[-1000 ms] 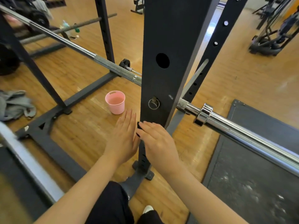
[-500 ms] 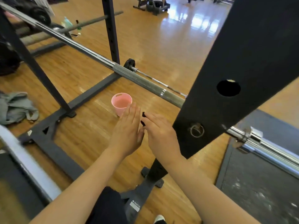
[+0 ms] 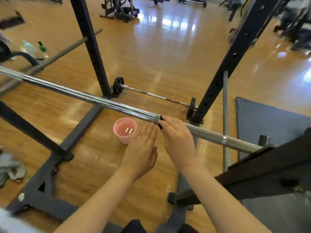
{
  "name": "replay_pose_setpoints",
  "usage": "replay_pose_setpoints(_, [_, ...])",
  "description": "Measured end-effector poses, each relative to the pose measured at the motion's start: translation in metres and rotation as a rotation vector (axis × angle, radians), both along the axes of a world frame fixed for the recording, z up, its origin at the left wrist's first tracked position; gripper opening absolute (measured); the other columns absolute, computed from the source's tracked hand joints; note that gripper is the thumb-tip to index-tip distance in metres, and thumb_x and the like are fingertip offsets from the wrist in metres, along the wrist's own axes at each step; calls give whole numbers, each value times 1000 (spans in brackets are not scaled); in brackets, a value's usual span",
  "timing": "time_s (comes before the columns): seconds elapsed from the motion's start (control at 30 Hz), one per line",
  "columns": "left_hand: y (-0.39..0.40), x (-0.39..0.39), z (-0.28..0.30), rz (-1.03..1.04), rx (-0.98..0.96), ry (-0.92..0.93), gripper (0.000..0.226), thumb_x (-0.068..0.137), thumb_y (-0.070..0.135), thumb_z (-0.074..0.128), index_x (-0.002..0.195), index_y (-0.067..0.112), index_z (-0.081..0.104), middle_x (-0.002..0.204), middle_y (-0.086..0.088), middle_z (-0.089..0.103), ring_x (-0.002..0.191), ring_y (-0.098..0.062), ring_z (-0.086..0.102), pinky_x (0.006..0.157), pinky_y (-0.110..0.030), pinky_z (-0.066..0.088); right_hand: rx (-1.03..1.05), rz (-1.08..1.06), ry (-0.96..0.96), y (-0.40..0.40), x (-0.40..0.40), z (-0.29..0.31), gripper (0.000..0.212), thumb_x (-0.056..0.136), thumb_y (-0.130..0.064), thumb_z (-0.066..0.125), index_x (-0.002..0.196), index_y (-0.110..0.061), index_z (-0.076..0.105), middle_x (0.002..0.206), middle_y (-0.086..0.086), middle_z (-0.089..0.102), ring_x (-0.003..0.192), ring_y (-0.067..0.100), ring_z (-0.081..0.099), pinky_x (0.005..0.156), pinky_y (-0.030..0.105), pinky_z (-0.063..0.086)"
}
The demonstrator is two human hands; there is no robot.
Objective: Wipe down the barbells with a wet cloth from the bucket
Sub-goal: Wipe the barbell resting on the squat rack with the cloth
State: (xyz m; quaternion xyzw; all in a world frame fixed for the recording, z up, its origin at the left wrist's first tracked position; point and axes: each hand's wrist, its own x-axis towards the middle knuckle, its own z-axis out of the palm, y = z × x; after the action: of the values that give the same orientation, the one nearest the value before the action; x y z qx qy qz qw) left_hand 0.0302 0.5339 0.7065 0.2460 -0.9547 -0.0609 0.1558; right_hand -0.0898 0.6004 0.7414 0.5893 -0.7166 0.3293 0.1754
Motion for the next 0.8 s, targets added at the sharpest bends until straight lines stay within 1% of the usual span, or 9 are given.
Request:
replay_pose_setpoints(0.07, [-13, 9, 10, -22, 11, 38, 55, 86, 21, 37, 133, -6, 47, 139, -22, 47, 131, -34, 44, 106, -51, 33, 31, 0, -17, -17, 8, 8, 26, 71, 4, 68, 97, 0, 72, 103, 15, 70, 96, 29, 66, 91, 38, 49])
replay_pose_setpoints(0.23, [-48, 31, 29, 76, -9, -12, 57, 86, 22, 37, 134, -7, 45, 141, -24, 43, 136, -35, 35, 110, -47, 29, 89, 5, -37, -46, 21, 20, 27, 70, 8, 70, 95, 0, 71, 100, 14, 70, 93, 30, 67, 89, 34, 49])
replay_pose_setpoints(0.37, [-71, 52, 39, 197, -79, -64, 66, 77, 17, 66, 133, -8, 44, 139, -25, 45, 133, -39, 39, 107, -48, 28, 105, 30, -67, -70, 31, 22, 30, 67, 10, 75, 96, 1, 71, 100, 14, 70, 91, 31, 67, 85, 35, 50])
replay_pose_setpoints(0.4, [-73, 57, 41, 208, -99, -70, 68, 75, 17, 69, 133, -8, 44, 139, -25, 45, 131, -39, 41, 106, -48, 28, 103, 24, -67, -73, 32, 20, 31, 66, 11, 75, 95, 2, 71, 99, 15, 71, 90, 32, 67, 85, 35, 50])
replay_pose_setpoints(0.43, [-75, 62, 41, 205, -124, -77, 67, 76, 17, 66, 134, -7, 42, 138, -24, 46, 130, -38, 43, 106, -47, 27, 110, 14, -72, -74, 34, 18, 30, 66, 12, 76, 94, 2, 71, 98, 15, 71, 90, 32, 67, 84, 36, 50])
replay_pose_setpoints(0.5, [-82, 72, 39, 185, -151, -92, 60, 82, 21, 50, 134, -5, 38, 138, -23, 47, 130, -36, 44, 106, -45, 26, 138, -18, -83, -74, 37, 12, 27, 68, 10, 76, 93, 1, 72, 97, 15, 71, 89, 33, 67, 83, 37, 51])
replay_pose_setpoints(0.57, [-102, 80, 37, 183, -131, -77, 59, 83, 24, 37, 134, -5, 42, 139, -22, 47, 131, -36, 43, 106, -45, 27, 152, -66, -91, -79, 41, 8, 26, 71, 9, 75, 95, 1, 72, 99, 16, 70, 91, 34, 67, 84, 39, 51])
replay_pose_setpoints(0.67, [-131, 83, 35, 158, -140, -55, 60, 84, 25, 34, 133, -7, 46, 138, -23, 47, 131, -36, 43, 105, -45, 28, 155, -120, -96, -85, 42, 8, 29, 70, 10, 75, 97, 2, 71, 100, 17, 70, 92, 35, 67, 84, 42, 51])
replay_pose_setpoints(0.8, [-192, 109, 29, 102, -126, 13, 63, 84, 25, 35, 137, -8, 39, 144, -23, 39, 135, -36, 35, 109, -46, 24, 97, -275, -113, -94, 58, -2, 30, 73, 12, 71, 101, 3, 70, 101, 17, 69, 94, 34, 66, 87, 42, 49])
